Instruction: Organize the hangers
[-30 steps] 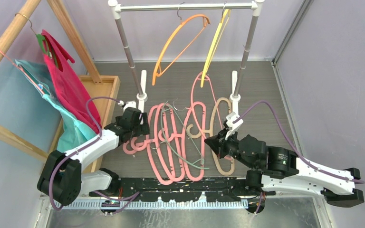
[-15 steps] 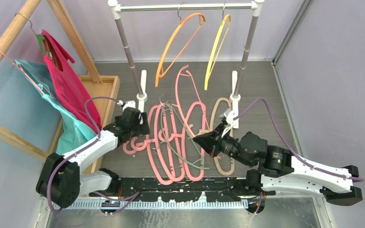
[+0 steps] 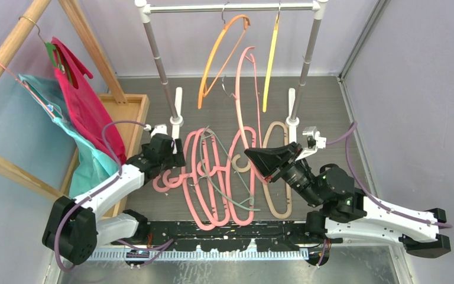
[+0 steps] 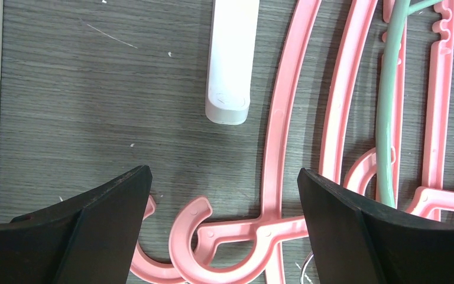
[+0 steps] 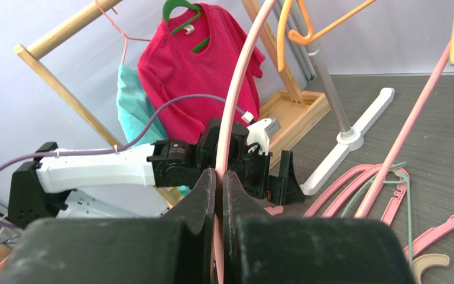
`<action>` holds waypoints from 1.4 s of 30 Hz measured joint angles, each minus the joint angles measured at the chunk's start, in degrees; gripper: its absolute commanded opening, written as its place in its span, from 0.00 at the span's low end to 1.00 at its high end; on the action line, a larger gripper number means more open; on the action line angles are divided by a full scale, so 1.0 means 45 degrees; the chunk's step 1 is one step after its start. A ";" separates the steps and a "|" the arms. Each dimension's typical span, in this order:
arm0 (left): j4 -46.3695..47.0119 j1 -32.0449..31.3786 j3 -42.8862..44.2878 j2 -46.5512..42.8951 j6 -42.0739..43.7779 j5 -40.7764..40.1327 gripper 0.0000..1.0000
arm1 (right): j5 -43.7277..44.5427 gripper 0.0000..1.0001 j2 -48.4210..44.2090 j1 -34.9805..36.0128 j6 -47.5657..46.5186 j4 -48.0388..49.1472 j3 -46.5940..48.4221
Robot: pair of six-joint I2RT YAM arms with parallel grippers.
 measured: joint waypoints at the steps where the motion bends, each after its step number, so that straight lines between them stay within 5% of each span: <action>1: 0.0000 0.0000 0.0000 -0.0039 0.0000 0.0000 0.98 | 0.0083 0.01 0.0151 0.0000 0.0000 0.0214 0.0000; 15: 0.0005 0.0000 -0.0155 -0.0136 0.0000 0.0107 0.98 | 0.1302 0.01 0.1778 0.0000 -0.1277 0.3759 0.0034; 24: 0.0024 0.0000 -0.0175 -0.0136 0.0005 0.0141 0.98 | 0.1409 0.01 0.3152 -0.0423 -0.2093 0.4124 0.1321; 42: 0.0253 0.0000 -0.0175 0.0175 0.0068 0.0141 0.98 | -0.3026 0.01 0.5741 -0.5532 0.0136 0.3133 0.3177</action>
